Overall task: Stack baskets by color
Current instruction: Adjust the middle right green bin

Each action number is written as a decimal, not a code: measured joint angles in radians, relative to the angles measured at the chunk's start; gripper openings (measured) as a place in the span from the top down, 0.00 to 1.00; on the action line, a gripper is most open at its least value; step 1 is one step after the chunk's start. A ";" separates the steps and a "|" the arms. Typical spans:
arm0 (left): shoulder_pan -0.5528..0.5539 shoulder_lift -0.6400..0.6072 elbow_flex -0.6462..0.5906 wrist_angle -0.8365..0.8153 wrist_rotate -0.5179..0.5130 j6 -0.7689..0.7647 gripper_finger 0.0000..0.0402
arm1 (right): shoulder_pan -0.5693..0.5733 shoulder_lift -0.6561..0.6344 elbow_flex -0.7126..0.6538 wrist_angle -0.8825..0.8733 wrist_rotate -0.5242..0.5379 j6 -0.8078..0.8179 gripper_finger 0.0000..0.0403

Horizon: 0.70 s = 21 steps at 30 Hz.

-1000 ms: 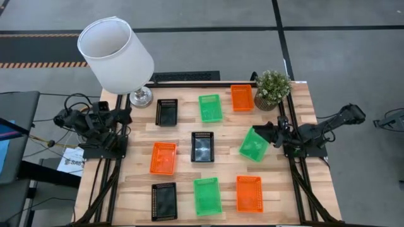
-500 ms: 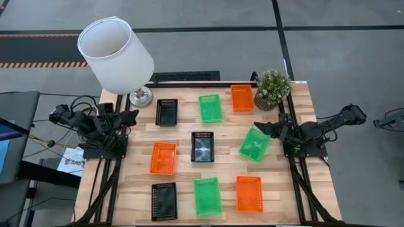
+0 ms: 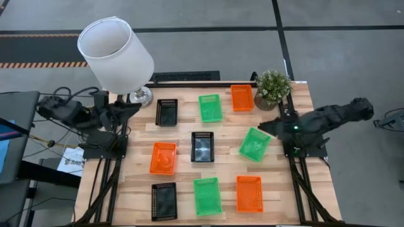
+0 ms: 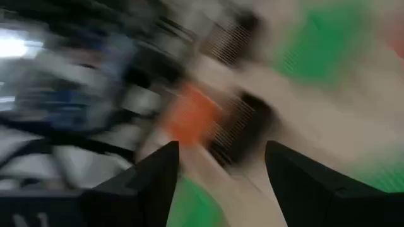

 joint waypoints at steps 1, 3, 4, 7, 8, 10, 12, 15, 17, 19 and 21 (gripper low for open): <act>0.000 0.022 0.039 -0.055 -0.001 -0.016 0.37 | -0.001 0.049 0.038 -0.122 -0.037 0.115 0.36; 0.000 0.060 0.111 -0.143 -0.003 -0.028 0.37 | 0.000 0.152 0.084 -0.330 -0.133 0.328 0.36; 0.000 0.077 0.140 -0.175 -0.003 -0.030 0.37 | 0.002 0.203 0.094 -0.401 -0.176 0.412 0.36; 0.000 0.113 0.196 -0.231 -0.004 -0.034 0.37 | 0.023 0.341 0.087 -0.494 -0.271 0.567 0.36; 0.000 0.121 0.208 -0.242 -0.004 -0.042 0.37 | 0.031 0.382 0.079 -0.495 -0.299 0.593 0.36; 0.000 0.133 0.222 -0.267 -0.004 -0.062 0.37 | 0.045 0.460 0.062 -0.467 -0.339 0.637 0.36; 0.000 0.137 0.224 -0.275 -0.005 -0.078 0.37 | 0.056 0.528 0.057 -0.426 -0.357 0.675 0.36; 0.000 0.136 0.224 -0.280 -0.010 -0.091 0.37 | 0.061 0.600 0.049 -0.410 -0.367 0.729 0.36; 0.000 0.136 0.224 -0.285 -0.020 -0.105 0.37 | 0.061 0.632 0.042 -0.408 -0.378 0.772 0.36; 0.000 0.135 0.224 -0.295 -0.031 -0.118 0.37 | 0.060 0.649 0.020 -0.406 -0.384 0.821 0.36; 0.000 0.133 0.224 -0.306 -0.033 -0.123 0.37 | 0.053 0.655 -0.013 -0.396 -0.383 0.866 0.36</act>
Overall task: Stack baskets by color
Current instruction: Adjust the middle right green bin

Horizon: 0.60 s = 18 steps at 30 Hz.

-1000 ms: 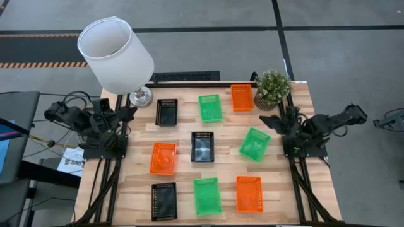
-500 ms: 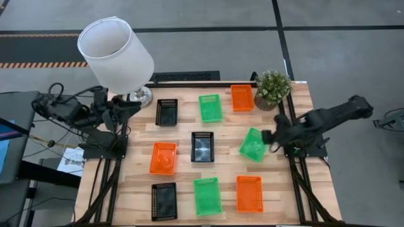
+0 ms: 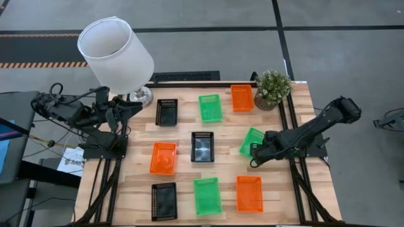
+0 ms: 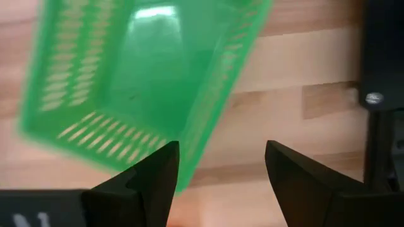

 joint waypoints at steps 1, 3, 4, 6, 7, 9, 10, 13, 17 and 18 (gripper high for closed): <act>0.000 0.000 0.000 -0.006 -0.001 -0.001 0.37 | -0.006 0.002 -0.018 0.009 0.000 0.013 0.36; 0.000 0.000 0.000 -0.010 -0.003 0.000 0.37 | -0.021 0.001 -0.054 0.036 0.000 0.033 0.36; 0.000 0.000 0.000 -0.010 -0.003 0.001 0.37 | -0.028 0.001 -0.074 0.050 0.000 0.043 0.36; 0.000 0.000 0.000 -0.012 -0.004 0.002 0.37 | -0.046 0.002 -0.105 0.071 0.000 0.044 0.37; 0.000 0.000 0.000 -0.014 -0.004 0.003 0.37 | -0.057 0.002 -0.115 0.090 0.000 0.033 0.37; 0.000 0.000 0.000 -0.013 -0.004 0.011 0.37 | -0.081 0.001 -0.134 0.132 -0.002 -0.011 0.41; 0.000 0.000 0.000 -0.013 -0.005 0.018 0.37 | -0.096 0.001 -0.142 0.148 -0.004 -0.040 0.43; 0.000 0.000 0.000 -0.014 -0.005 0.028 0.37 | -0.146 0.005 -0.146 0.172 -0.025 -0.154 0.52; 0.000 0.000 0.000 -0.022 -0.005 0.030 0.37 | -0.224 0.005 -0.146 0.194 -0.032 -0.289 0.67; 0.000 0.000 0.000 -0.029 -0.005 0.028 0.37 | -0.245 0.005 -0.146 0.199 -0.032 -0.323 0.72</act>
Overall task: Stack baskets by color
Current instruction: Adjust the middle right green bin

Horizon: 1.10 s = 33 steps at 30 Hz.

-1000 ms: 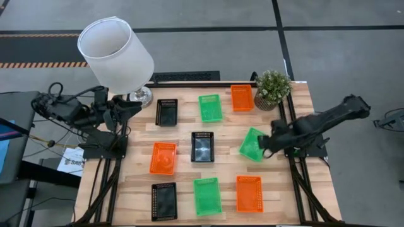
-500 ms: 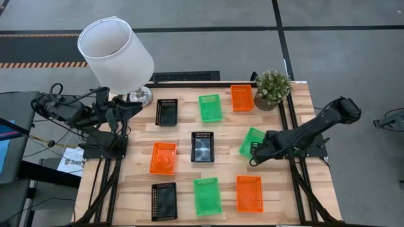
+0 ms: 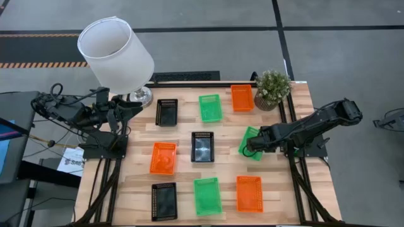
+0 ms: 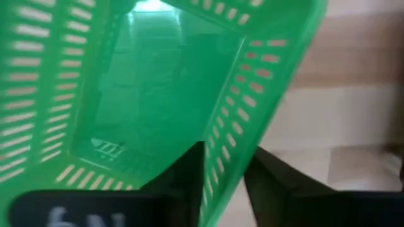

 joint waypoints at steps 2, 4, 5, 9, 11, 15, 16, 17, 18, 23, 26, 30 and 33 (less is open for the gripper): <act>0.000 0.000 0.000 -0.014 0.000 -0.006 0.37 | -0.042 0.000 0.000 0.018 0.000 -0.072 0.80; 0.000 0.000 0.000 -0.018 0.000 -0.009 0.37 | -0.079 0.000 0.000 0.046 0.000 -0.147 0.87; 0.000 0.000 0.000 -0.025 0.000 -0.019 0.37 | -0.097 0.000 0.000 0.064 0.000 -0.185 0.91; 0.000 0.000 0.000 -0.047 0.000 -0.048 0.37 | -0.157 0.000 0.000 0.143 -0.014 -0.291 0.97; 0.000 0.000 0.000 -0.061 0.000 -0.059 0.37 | -0.180 0.000 0.000 0.172 -0.028 -0.337 0.94; 0.000 0.000 0.000 -0.060 0.000 -0.062 0.37 | -0.206 0.000 0.000 0.183 -0.048 -0.373 0.87; 0.000 0.000 0.000 -0.061 0.000 -0.063 0.37 | -0.209 0.000 0.000 0.183 -0.048 -0.374 0.87; 0.000 0.000 0.000 -0.061 0.000 -0.063 0.37 | -0.209 0.000 0.000 0.185 -0.048 -0.375 0.87; 0.000 0.000 0.000 -0.061 0.000 -0.063 0.37 | -0.209 0.000 0.000 0.188 -0.048 -0.374 0.87; 0.000 0.000 0.000 -0.115 -0.001 -0.083 0.37 | -0.200 0.000 0.000 0.221 -0.048 -0.390 0.86; 0.002 0.000 0.000 -0.178 -0.027 -0.146 0.37 | -0.200 0.000 0.000 0.222 -0.050 -0.396 0.85; 0.019 0.000 0.000 -0.259 -0.036 -0.231 0.37 | -0.193 0.000 0.014 0.223 -0.049 -0.410 0.77; 0.035 0.000 0.000 -0.301 -0.034 -0.264 0.37 | -0.193 0.000 0.029 0.220 -0.050 -0.433 0.68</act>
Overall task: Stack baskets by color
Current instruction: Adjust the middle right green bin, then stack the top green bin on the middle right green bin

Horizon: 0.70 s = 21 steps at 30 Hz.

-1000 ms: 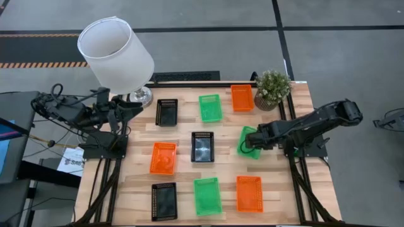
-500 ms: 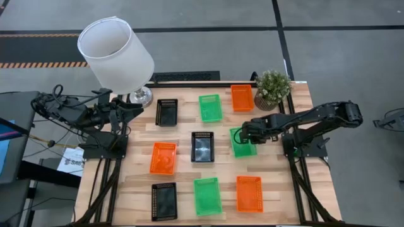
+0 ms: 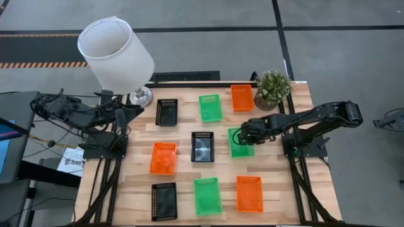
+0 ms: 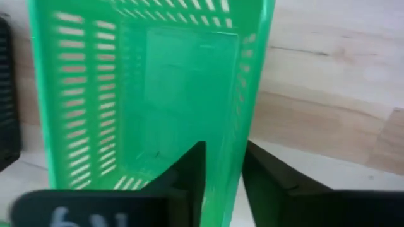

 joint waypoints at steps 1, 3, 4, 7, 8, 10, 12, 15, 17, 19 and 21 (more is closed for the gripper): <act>0.004 0.000 0.000 -0.010 0.003 -0.006 0.37 | -0.001 0.000 0.009 -0.006 0.000 -0.007 0.64; 0.015 0.000 0.000 -0.027 0.011 -0.015 0.37 | 0.000 -0.007 0.036 -0.034 0.001 -0.017 0.58; 0.020 0.000 0.000 -0.030 0.014 -0.018 0.37 | 0.000 -0.011 0.055 -0.054 0.001 -0.030 0.55; 0.035 0.001 0.000 -0.028 0.022 -0.020 0.37 | 0.000 -0.021 0.117 -0.137 0.002 -0.050 0.47; 0.041 0.001 0.000 -0.028 0.027 -0.023 0.37 | 0.001 -0.026 0.140 -0.166 0.005 -0.061 0.45; 0.053 0.000 0.000 -0.033 0.039 -0.033 0.37 | 0.000 -0.032 0.184 -0.223 0.011 -0.082 0.42; 0.064 0.000 0.000 -0.052 0.046 -0.050 0.37 | 0.000 -0.036 0.226 -0.268 0.030 -0.094 0.41; 0.080 0.000 0.000 -0.073 0.072 -0.070 0.37 | 0.000 -0.036 0.277 -0.284 0.074 -0.108 0.42; 0.090 0.001 -0.001 -0.089 0.089 -0.073 0.37 | -0.001 -0.035 0.306 -0.274 0.106 -0.128 0.42; 0.100 0.001 -0.001 -0.099 0.093 -0.073 0.37 | -0.006 -0.026 0.323 -0.246 0.144 -0.145 0.43; 0.112 0.001 -0.001 -0.108 0.093 -0.073 0.37 | -0.016 -0.017 0.325 -0.200 0.164 -0.180 0.43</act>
